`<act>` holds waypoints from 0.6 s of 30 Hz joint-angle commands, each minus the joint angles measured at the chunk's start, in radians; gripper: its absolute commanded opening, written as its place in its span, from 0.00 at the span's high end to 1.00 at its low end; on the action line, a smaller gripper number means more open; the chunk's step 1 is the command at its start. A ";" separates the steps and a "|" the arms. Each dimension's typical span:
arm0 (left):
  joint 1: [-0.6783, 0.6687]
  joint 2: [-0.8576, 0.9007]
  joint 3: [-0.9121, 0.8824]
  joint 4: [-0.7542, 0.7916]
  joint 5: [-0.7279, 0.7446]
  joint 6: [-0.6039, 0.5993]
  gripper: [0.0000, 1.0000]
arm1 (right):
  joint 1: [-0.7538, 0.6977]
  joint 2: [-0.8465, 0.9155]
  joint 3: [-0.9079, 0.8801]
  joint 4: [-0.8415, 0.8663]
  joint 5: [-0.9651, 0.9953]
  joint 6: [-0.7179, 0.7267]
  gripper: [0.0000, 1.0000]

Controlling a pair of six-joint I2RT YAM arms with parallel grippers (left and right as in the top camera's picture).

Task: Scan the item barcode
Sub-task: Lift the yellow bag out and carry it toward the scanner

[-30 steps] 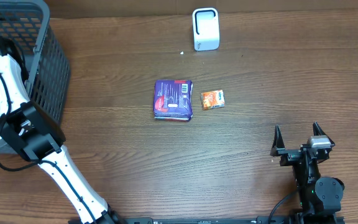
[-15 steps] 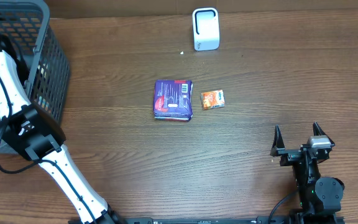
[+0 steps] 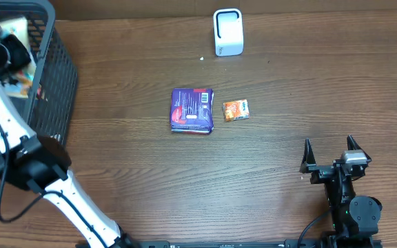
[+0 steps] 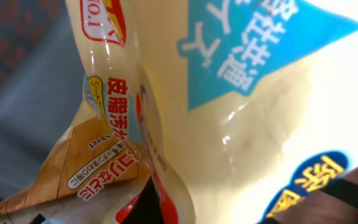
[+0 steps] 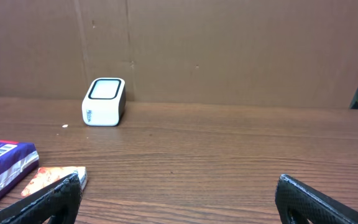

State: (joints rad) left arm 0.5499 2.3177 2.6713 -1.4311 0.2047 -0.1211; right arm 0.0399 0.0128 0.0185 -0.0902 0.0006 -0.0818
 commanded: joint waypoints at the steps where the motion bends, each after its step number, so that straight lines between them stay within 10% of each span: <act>1: 0.002 -0.135 0.036 0.029 0.105 0.009 0.96 | -0.001 -0.010 -0.011 0.006 0.006 0.006 0.00; 18: -0.259 -0.362 0.034 -0.058 0.420 0.021 0.96 | -0.001 -0.010 -0.011 0.006 0.006 0.006 0.00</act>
State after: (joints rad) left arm 0.3695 1.9560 2.6938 -1.4750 0.5377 -0.1211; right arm 0.0399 0.0128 0.0185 -0.0902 0.0006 -0.0818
